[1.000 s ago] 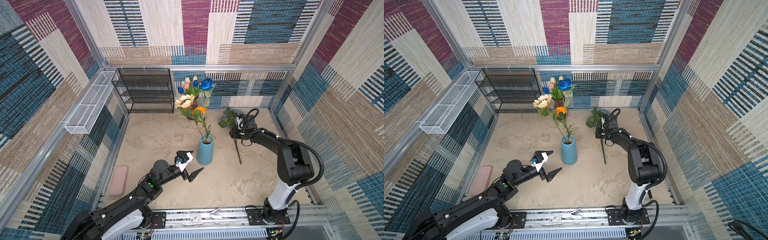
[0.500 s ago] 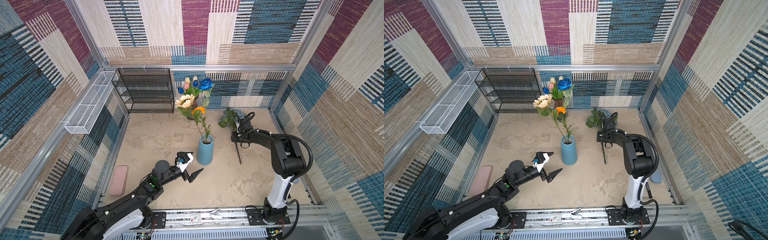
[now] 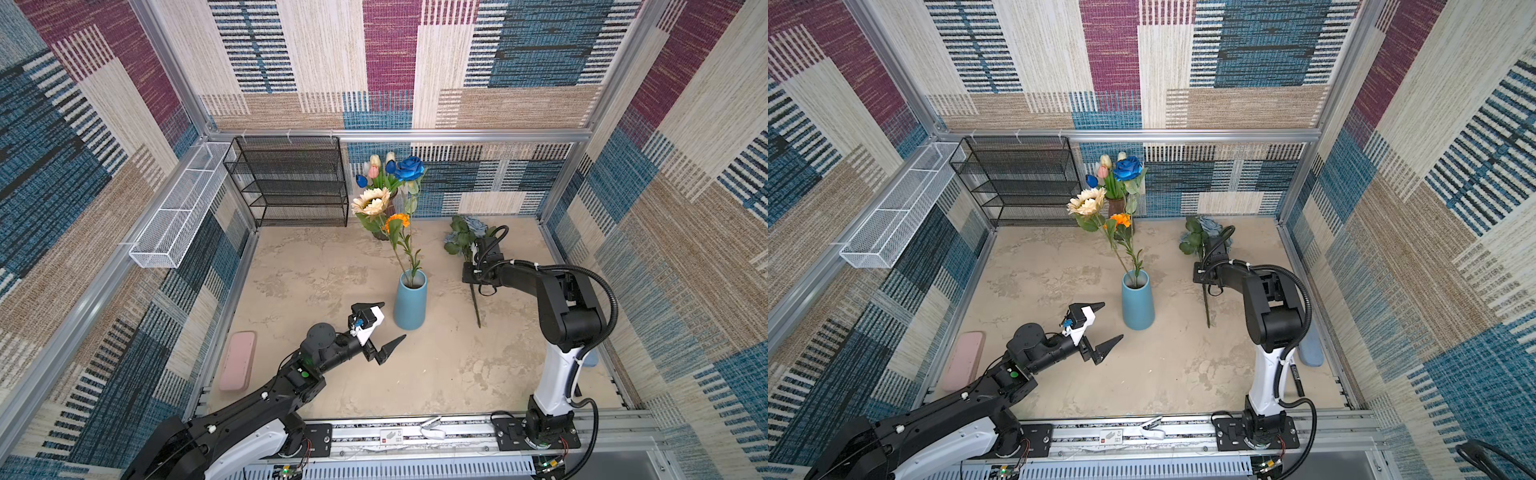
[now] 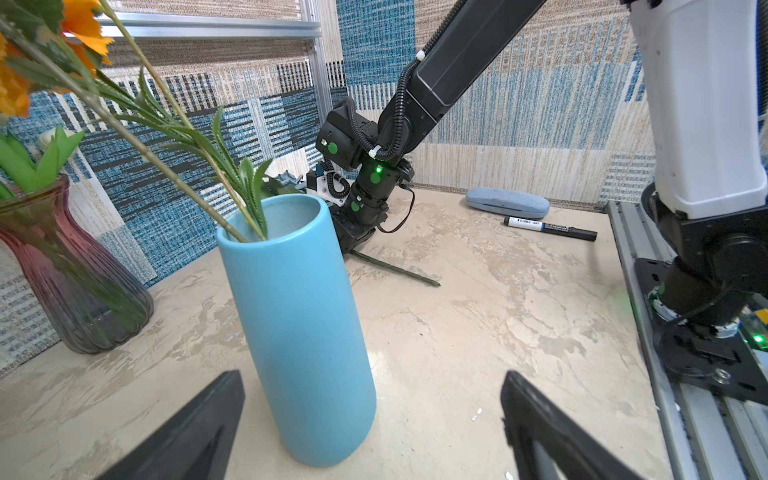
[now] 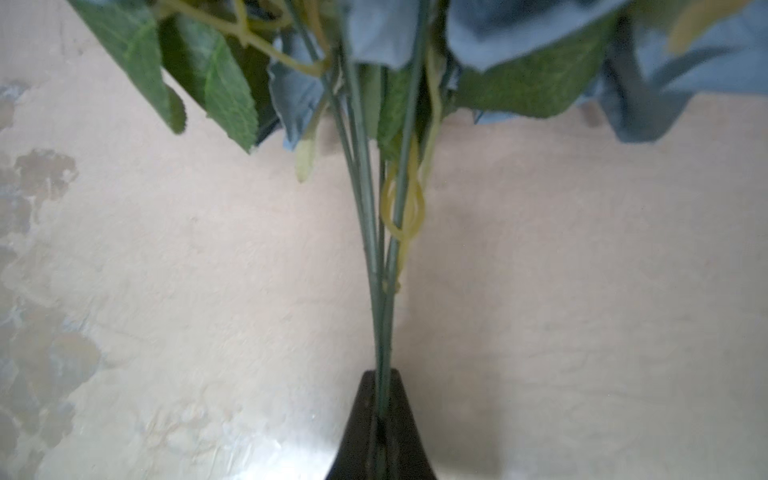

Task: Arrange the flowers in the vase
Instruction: 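Grasp the pale blue rose bunch stems with the right gripper and lift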

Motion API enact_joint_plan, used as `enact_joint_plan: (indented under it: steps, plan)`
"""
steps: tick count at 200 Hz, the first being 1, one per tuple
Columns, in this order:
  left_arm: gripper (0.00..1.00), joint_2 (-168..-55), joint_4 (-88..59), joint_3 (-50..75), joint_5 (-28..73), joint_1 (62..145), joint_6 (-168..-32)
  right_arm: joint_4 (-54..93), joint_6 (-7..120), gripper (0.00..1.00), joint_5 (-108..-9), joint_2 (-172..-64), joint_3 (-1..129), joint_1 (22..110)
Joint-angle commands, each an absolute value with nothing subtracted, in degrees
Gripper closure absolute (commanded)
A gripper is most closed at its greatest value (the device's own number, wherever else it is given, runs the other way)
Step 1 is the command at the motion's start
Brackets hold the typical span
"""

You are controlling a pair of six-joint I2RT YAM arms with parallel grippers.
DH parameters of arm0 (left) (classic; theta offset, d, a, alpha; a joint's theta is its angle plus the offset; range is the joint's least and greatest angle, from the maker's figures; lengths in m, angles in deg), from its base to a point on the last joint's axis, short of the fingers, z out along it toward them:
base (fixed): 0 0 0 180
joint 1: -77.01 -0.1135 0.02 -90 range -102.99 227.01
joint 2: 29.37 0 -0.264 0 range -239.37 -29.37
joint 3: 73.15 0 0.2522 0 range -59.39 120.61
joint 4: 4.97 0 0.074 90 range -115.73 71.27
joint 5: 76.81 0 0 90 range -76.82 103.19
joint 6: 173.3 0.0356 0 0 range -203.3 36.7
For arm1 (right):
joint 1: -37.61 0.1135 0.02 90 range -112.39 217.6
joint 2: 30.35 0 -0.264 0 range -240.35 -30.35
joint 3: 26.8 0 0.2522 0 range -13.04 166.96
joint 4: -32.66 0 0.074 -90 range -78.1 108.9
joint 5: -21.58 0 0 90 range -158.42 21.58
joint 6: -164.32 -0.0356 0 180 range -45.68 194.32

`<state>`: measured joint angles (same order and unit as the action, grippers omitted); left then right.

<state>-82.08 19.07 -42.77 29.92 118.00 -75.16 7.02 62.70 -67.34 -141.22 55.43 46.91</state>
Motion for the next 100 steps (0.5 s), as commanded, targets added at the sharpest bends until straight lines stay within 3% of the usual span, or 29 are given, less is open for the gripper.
enact_joint_plan:
  steps: [1,63,100]
  plan:
    - [0.01,-81.4,21.1,-42.6,29.6,117.8,-72.5,9.9,61.8,1.00,-65.1,-135.6,53.9,47.0]
    - [0.01,-80.0,26.0,-43.2,29.6,117.9,-73.9,32.5,57.9,1.00,-50.4,-105.5,41.3,46.9]
    - [0.01,-80.5,27.5,-42.6,30.4,117.9,-74.2,61.2,46.5,1.00,-36.8,-94.1,32.6,48.0]
